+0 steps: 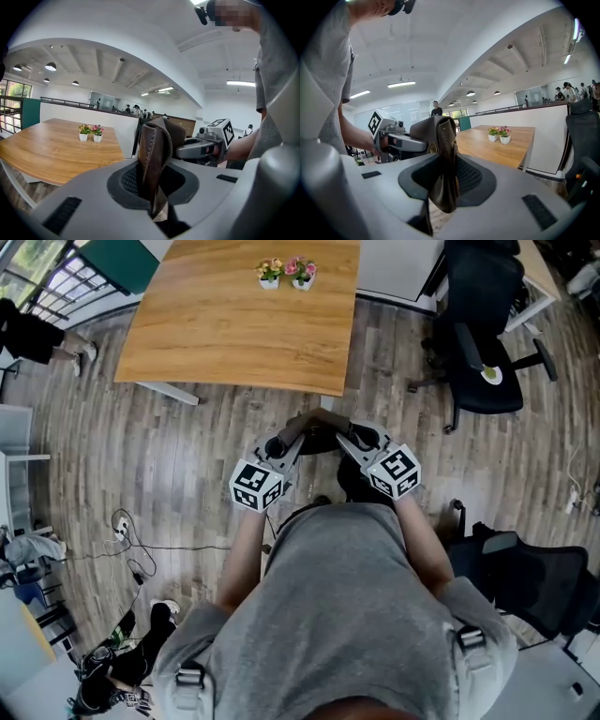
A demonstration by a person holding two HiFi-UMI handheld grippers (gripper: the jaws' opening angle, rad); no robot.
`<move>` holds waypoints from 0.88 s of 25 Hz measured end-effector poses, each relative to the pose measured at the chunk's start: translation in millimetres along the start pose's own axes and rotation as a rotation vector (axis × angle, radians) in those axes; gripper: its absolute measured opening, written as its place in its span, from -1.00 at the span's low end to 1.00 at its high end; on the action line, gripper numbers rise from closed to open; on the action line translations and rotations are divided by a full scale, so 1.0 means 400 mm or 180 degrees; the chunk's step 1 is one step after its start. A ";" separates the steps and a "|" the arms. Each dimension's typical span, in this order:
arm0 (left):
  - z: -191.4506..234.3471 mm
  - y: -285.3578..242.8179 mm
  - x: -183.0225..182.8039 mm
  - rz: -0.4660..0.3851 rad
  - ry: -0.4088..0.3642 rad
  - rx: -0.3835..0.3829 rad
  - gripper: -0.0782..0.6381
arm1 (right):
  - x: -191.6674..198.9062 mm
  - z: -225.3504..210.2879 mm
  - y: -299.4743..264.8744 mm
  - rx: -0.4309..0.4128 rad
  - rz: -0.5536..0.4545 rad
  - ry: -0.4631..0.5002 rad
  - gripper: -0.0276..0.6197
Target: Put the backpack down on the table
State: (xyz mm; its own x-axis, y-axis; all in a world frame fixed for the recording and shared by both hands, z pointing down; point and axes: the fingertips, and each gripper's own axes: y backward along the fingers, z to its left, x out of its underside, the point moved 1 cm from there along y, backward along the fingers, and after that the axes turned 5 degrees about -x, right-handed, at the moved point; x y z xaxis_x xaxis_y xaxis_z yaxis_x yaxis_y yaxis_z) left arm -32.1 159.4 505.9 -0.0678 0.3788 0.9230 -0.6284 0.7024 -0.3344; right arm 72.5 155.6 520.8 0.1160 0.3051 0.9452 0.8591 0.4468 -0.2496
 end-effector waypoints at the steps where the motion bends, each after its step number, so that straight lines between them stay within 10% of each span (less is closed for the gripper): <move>1: 0.007 -0.005 -0.003 0.0007 0.0004 -0.0011 -0.63 | -0.002 -0.007 -0.006 -0.0013 0.0004 -0.0007 -0.62; 22: 0.147 -0.111 -0.088 0.0039 0.0072 -0.0451 -0.63 | -0.088 -0.175 -0.140 -0.0435 0.0011 0.0021 -0.62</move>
State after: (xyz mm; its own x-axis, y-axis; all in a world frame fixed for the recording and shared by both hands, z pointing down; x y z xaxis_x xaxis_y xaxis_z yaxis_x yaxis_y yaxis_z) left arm -47.3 79.5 499.2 -0.0564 0.4001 0.9147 -0.5116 0.7752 -0.3706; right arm 55.0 61.0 516.3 0.1218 0.3007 0.9459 0.9186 0.3269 -0.2222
